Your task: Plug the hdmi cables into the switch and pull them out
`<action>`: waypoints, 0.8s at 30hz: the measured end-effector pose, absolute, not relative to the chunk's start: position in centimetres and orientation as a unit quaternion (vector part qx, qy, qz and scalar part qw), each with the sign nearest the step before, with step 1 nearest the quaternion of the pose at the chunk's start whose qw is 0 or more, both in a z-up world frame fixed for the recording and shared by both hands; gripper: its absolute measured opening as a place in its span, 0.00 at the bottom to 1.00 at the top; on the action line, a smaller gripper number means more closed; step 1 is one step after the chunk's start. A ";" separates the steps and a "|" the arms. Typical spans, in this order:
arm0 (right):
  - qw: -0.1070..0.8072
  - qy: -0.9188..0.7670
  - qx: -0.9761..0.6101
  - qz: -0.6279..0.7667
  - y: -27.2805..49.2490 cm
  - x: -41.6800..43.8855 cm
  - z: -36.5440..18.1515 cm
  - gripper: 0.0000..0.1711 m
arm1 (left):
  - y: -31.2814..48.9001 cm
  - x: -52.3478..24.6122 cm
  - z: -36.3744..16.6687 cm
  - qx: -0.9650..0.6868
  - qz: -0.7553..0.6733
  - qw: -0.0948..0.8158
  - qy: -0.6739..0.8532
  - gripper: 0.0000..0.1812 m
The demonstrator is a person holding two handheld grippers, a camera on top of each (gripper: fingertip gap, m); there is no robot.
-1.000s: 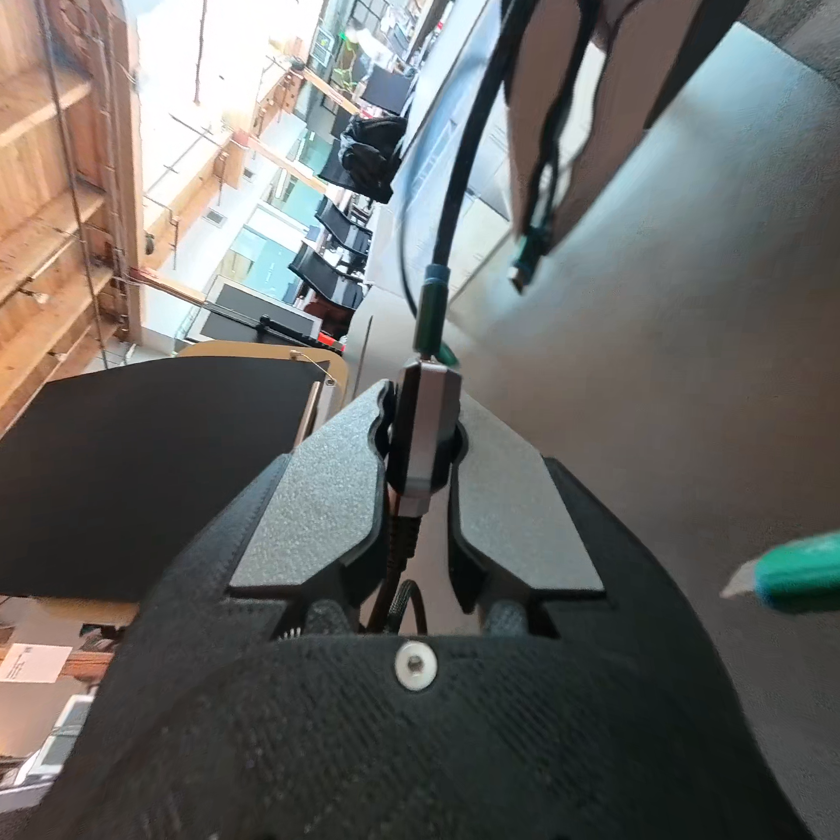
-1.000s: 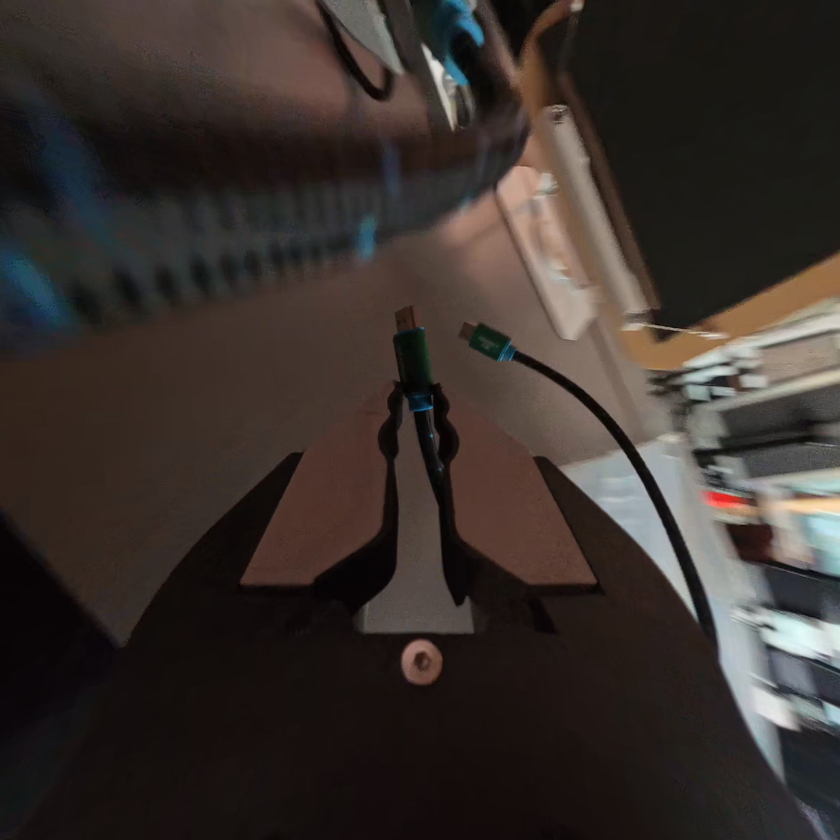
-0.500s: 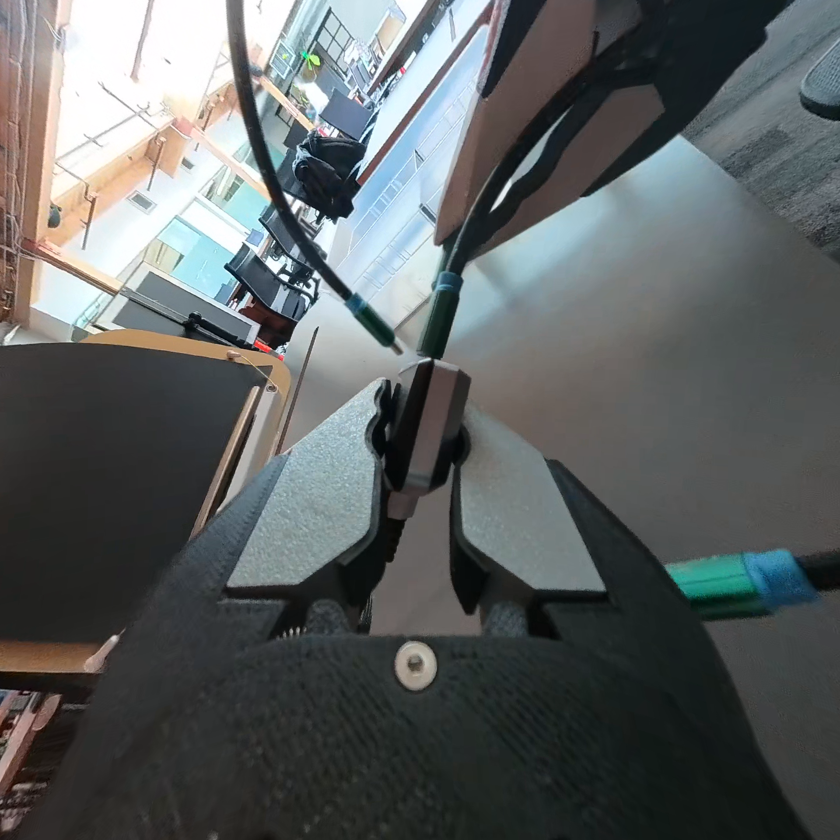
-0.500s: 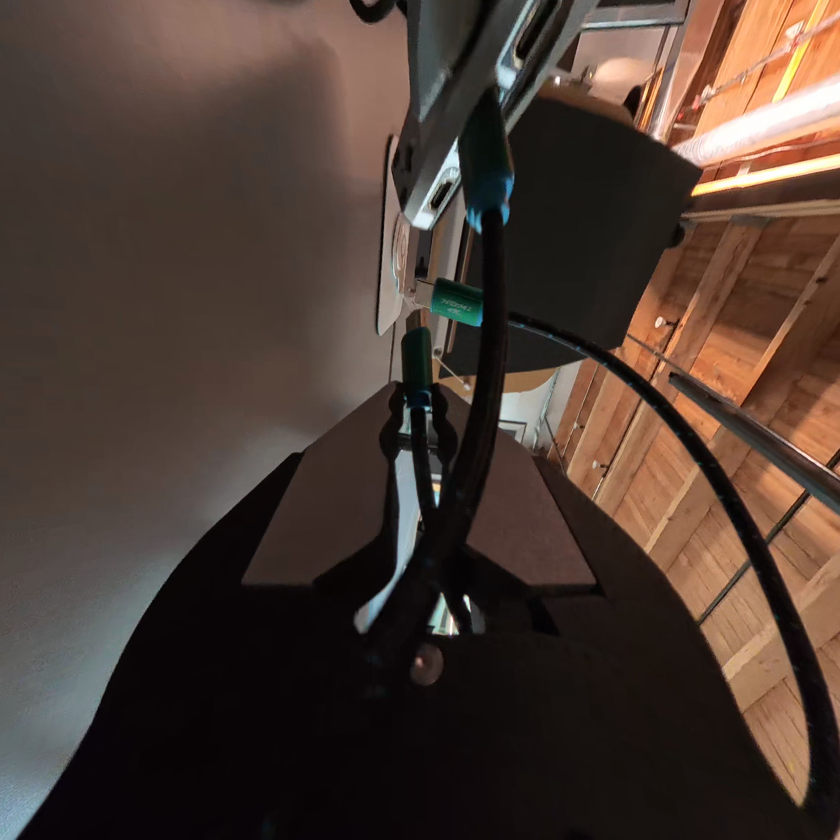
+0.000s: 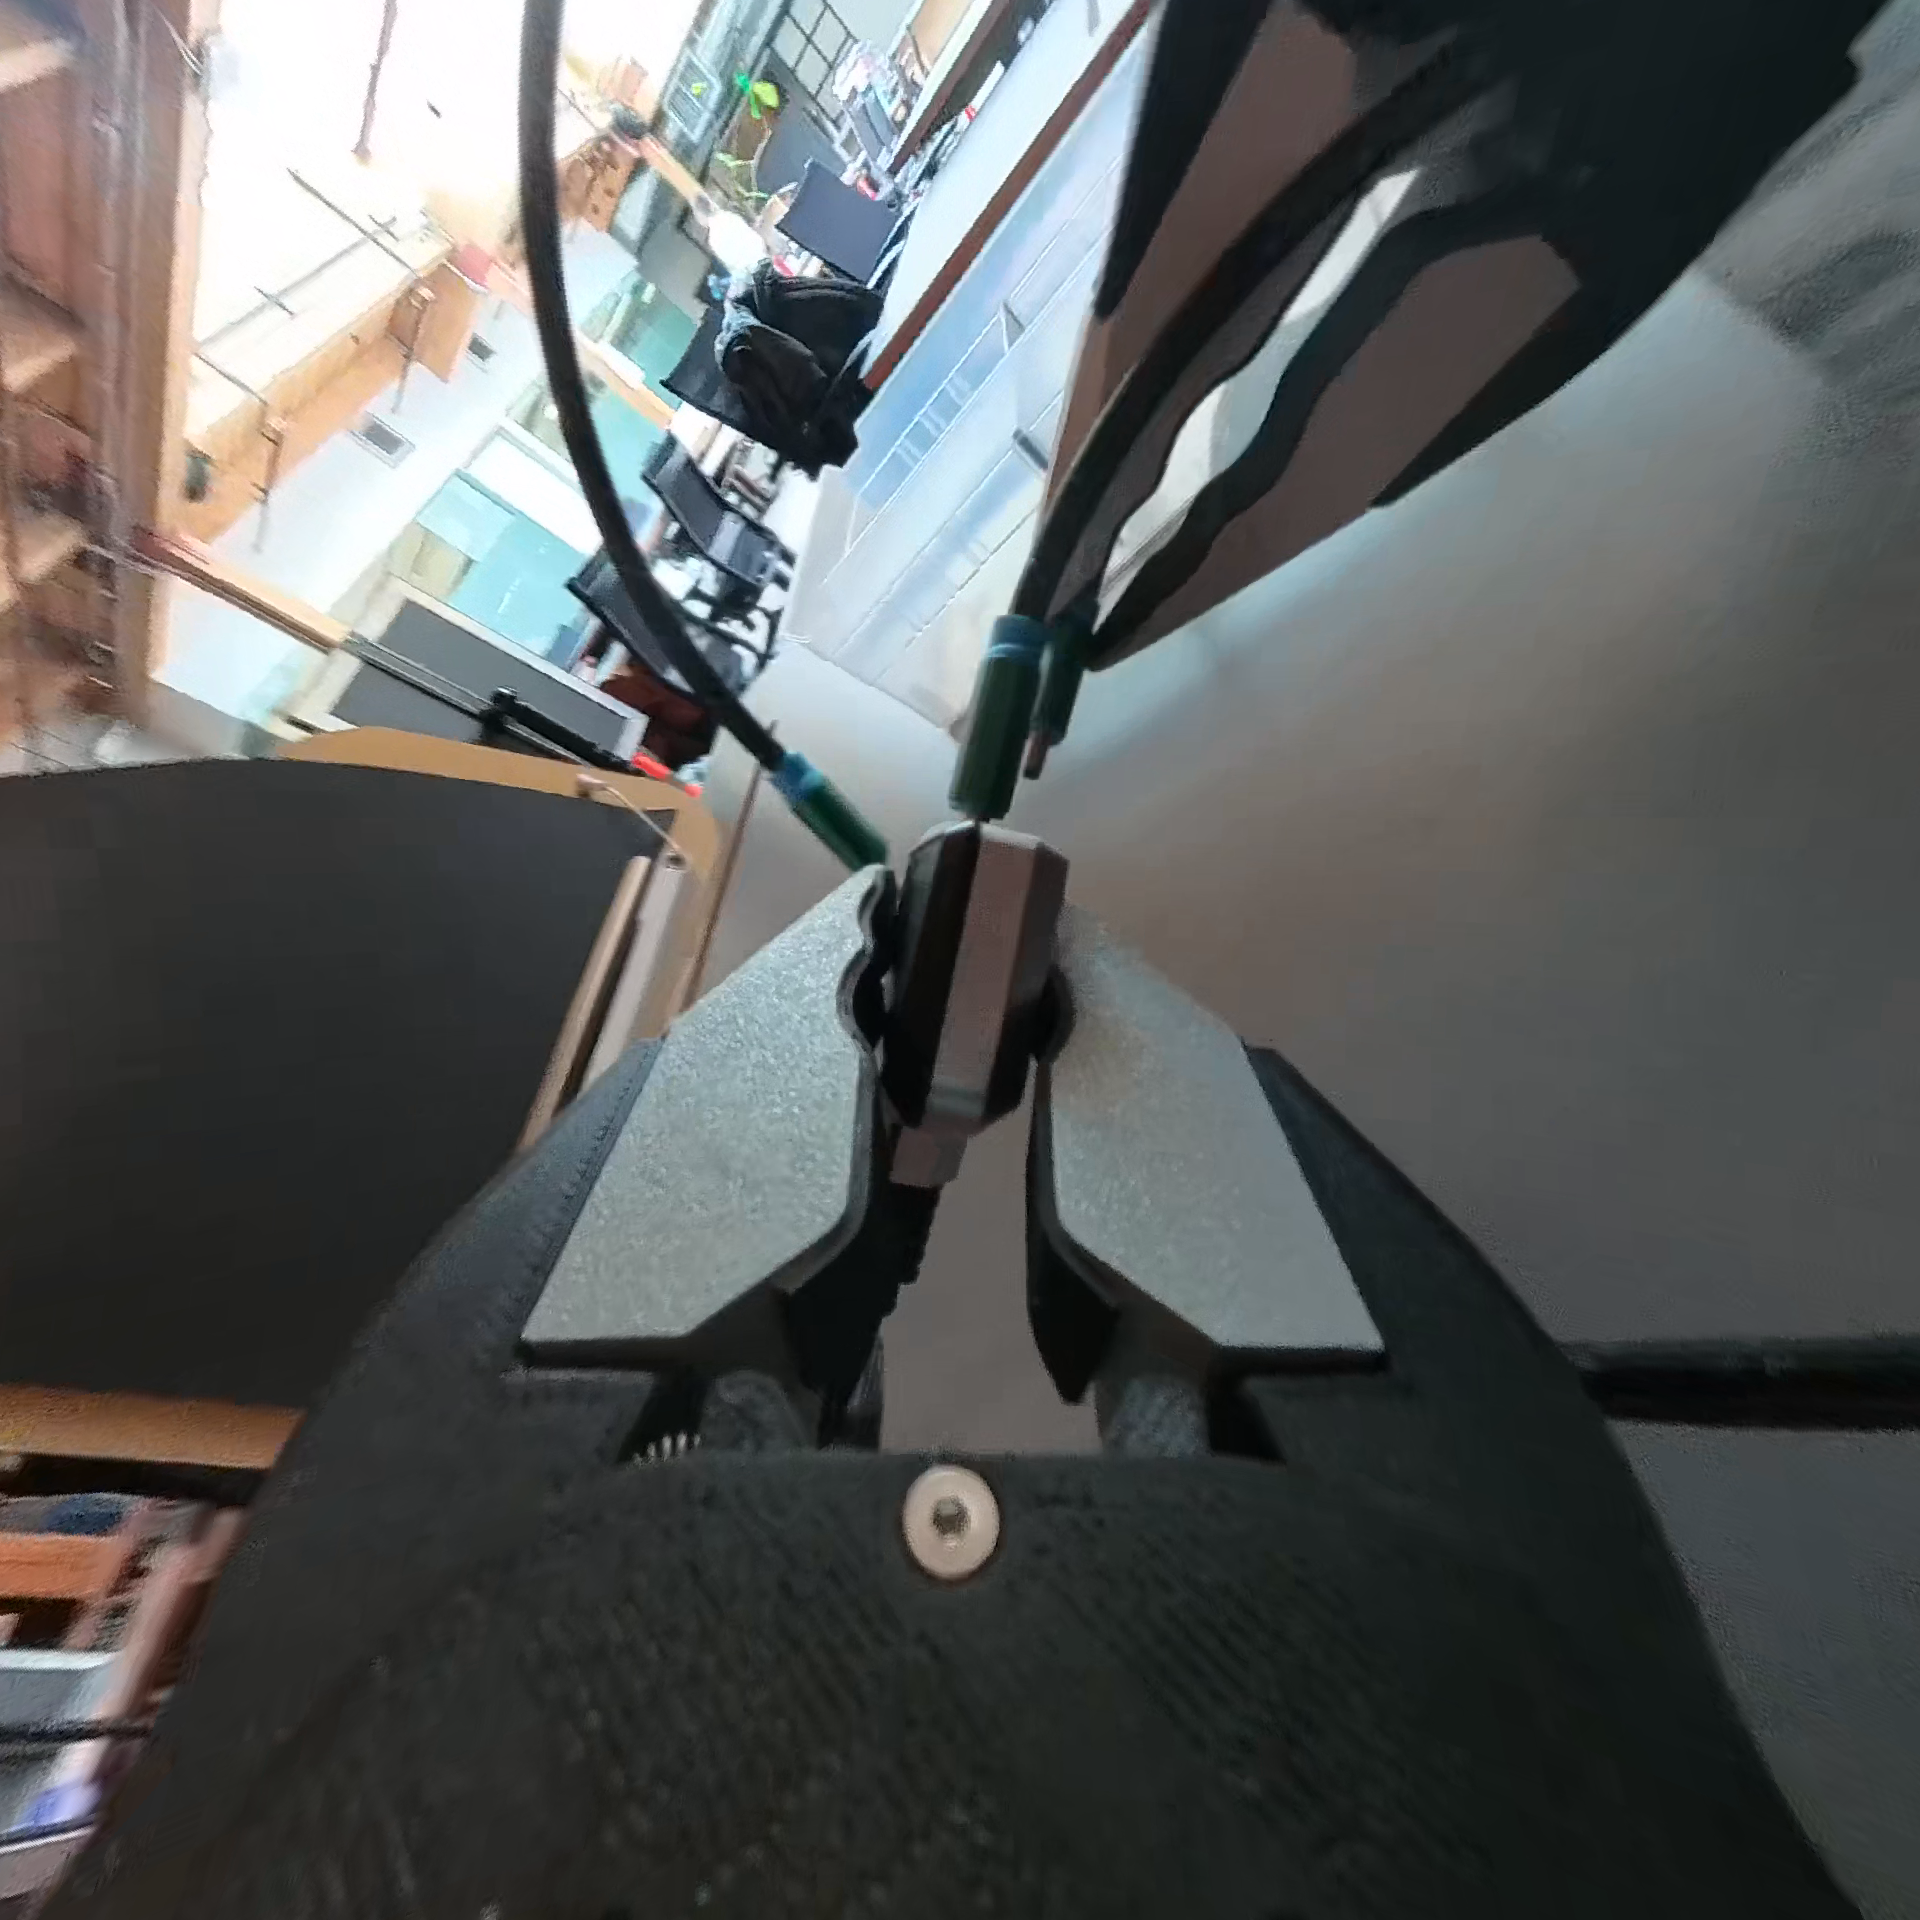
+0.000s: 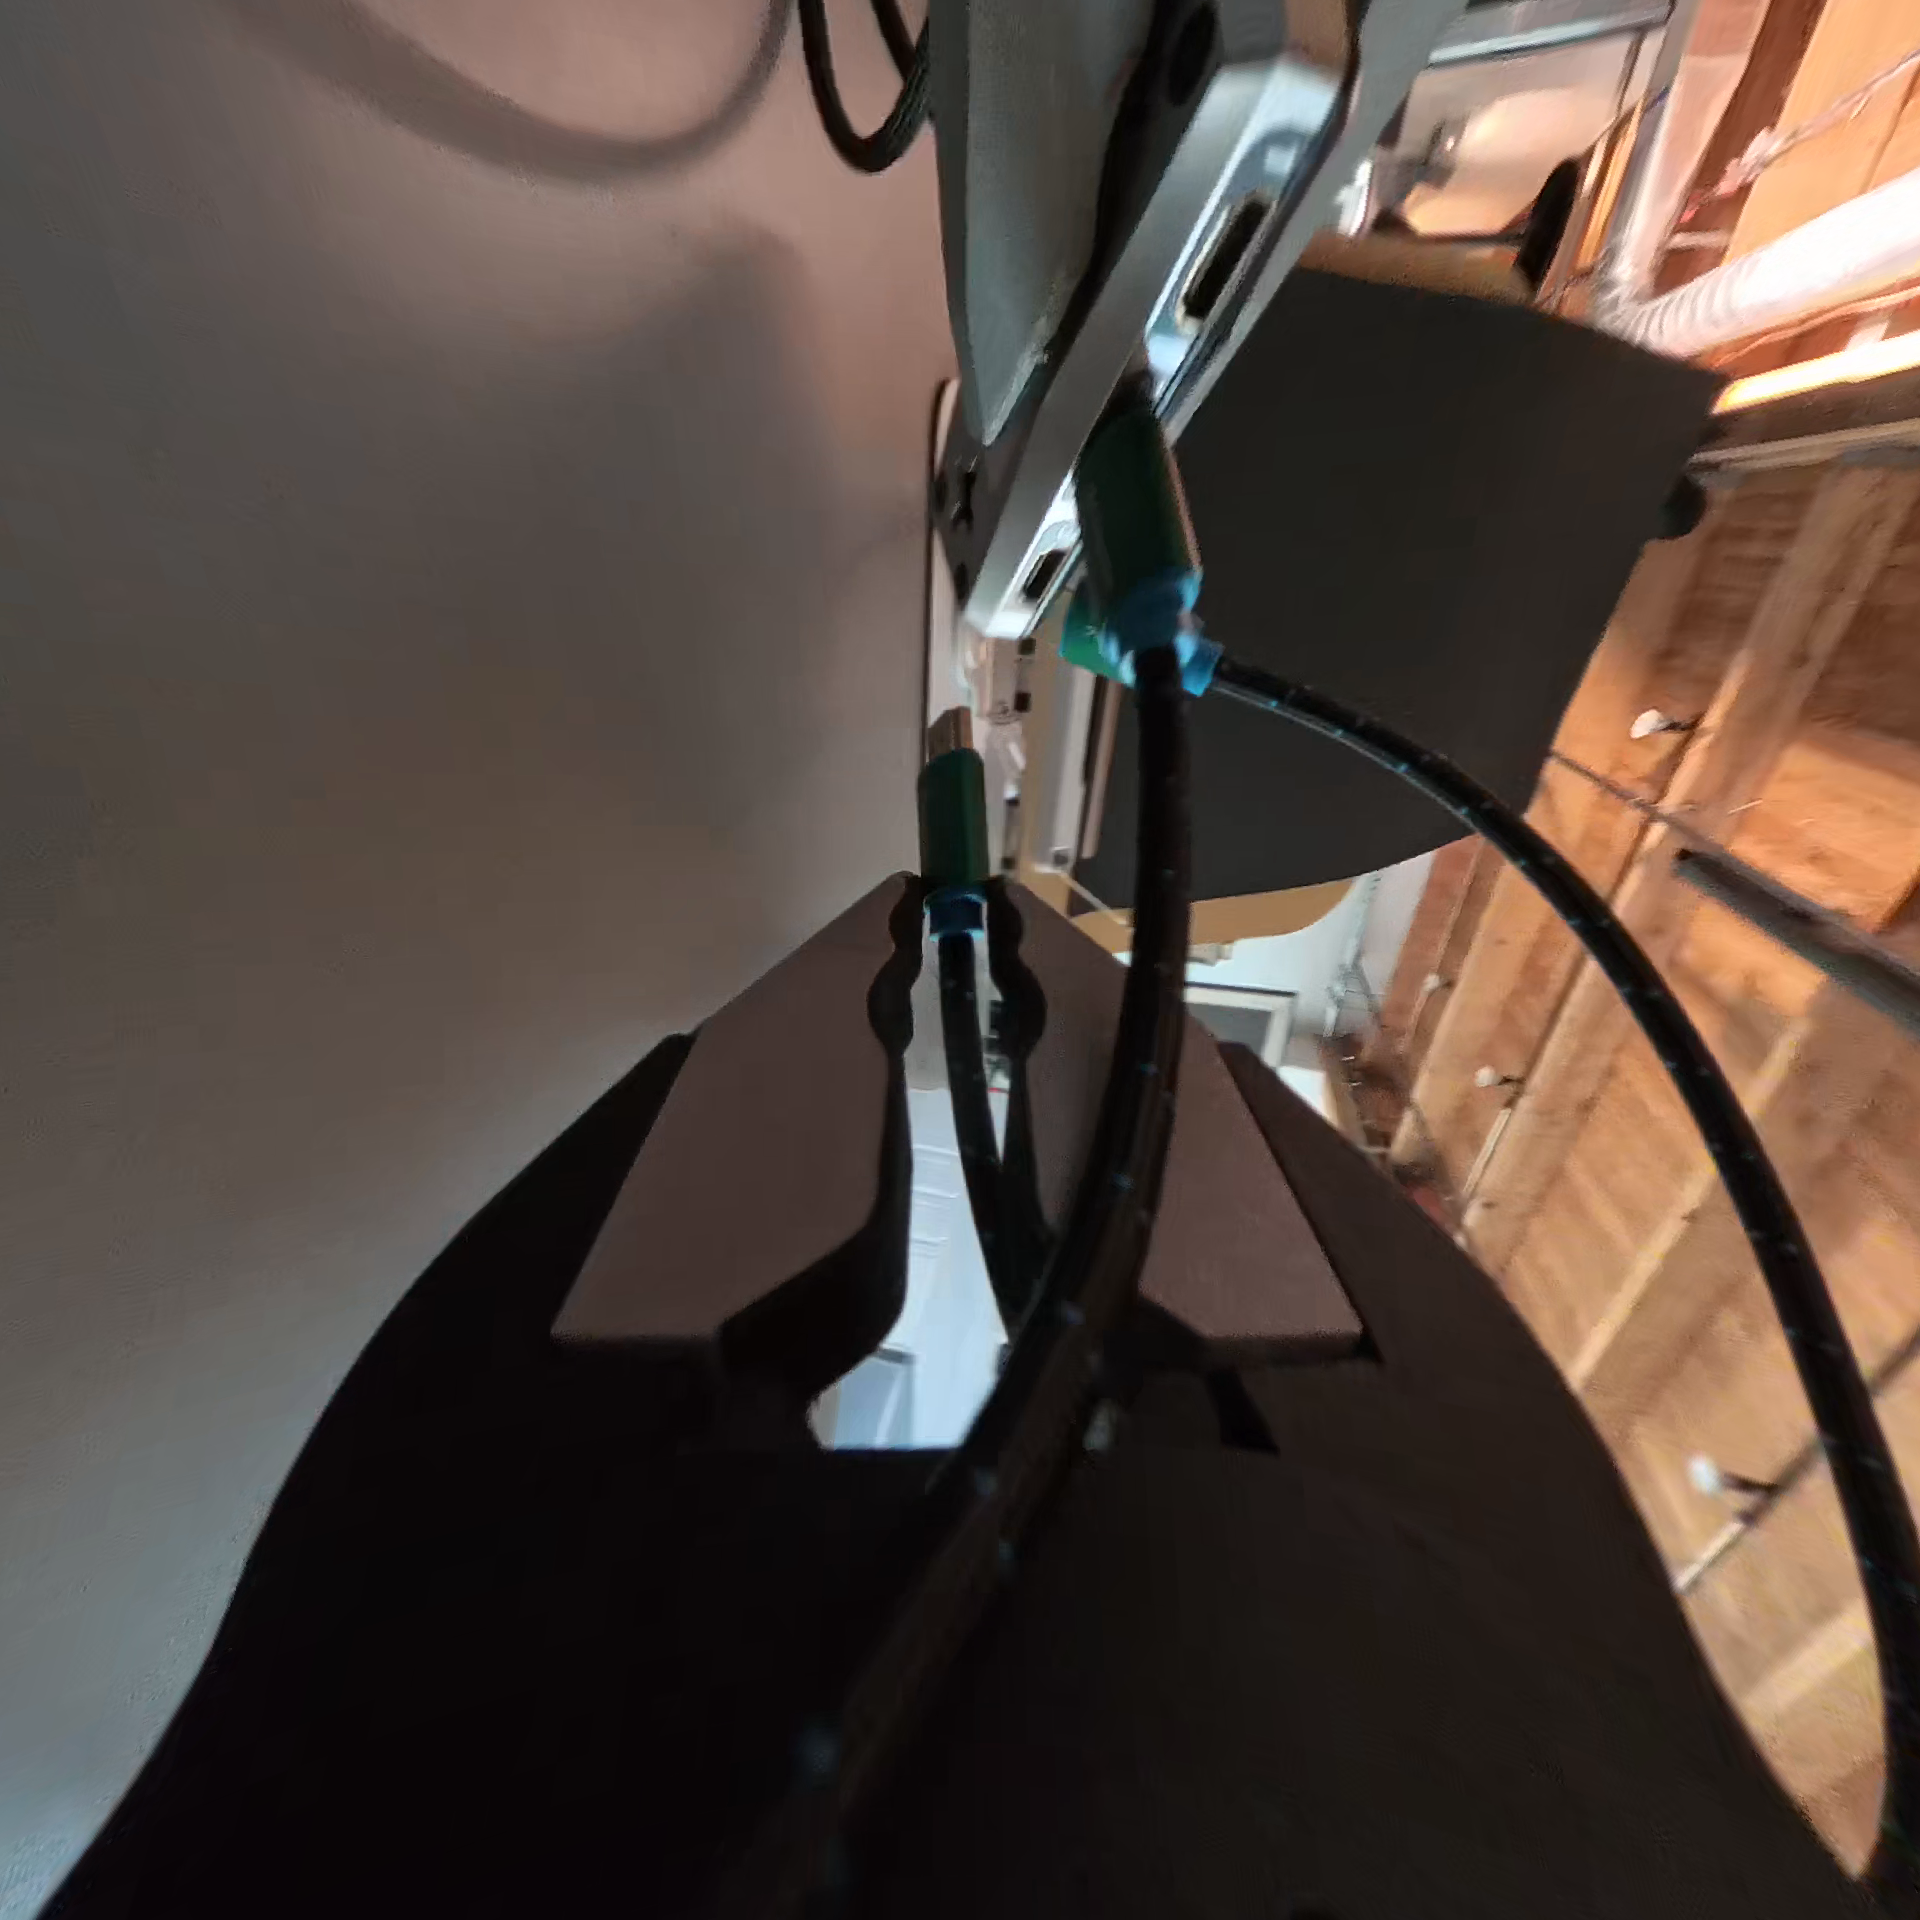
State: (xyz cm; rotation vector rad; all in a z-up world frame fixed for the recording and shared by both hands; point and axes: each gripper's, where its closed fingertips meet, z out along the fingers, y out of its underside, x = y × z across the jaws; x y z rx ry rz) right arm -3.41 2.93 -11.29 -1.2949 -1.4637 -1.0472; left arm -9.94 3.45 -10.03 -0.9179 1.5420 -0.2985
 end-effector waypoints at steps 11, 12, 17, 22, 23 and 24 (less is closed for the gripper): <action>0.435 -0.564 -0.651 -0.263 4.5 0.4 -16.8 0.07 | 4.1 -10.2 -10.4 -0.449 -0.157 0.577 0.664 0.14; 0.442 -0.568 -0.650 -0.244 4.3 0.2 -16.7 0.07 | 4.1 -10.2 -10.1 -0.465 -0.179 0.567 0.656 0.14; 0.478 -0.582 -0.643 -0.139 3.3 -0.6 -16.1 0.14 | 4.4 -10.3 -9.5 -0.521 -0.247 0.502 0.645 0.14; 0.555 -0.582 -0.593 -0.028 1.0 -2.0 -11.5 0.14 | 5.6 -11.6 -6.1 -0.521 -0.347 0.513 0.587 0.14; 0.558 -0.575 -0.598 0.001 0.9 -2.2 -10.7 0.13 | 5.5 -11.8 -5.5 -0.523 -0.380 0.505 0.573 0.14; 0.557 -0.564 -0.609 0.032 1.0 -2.4 -10.1 0.12 | 5.4 -11.8 -5.0 -0.524 -0.408 0.497 0.559 0.14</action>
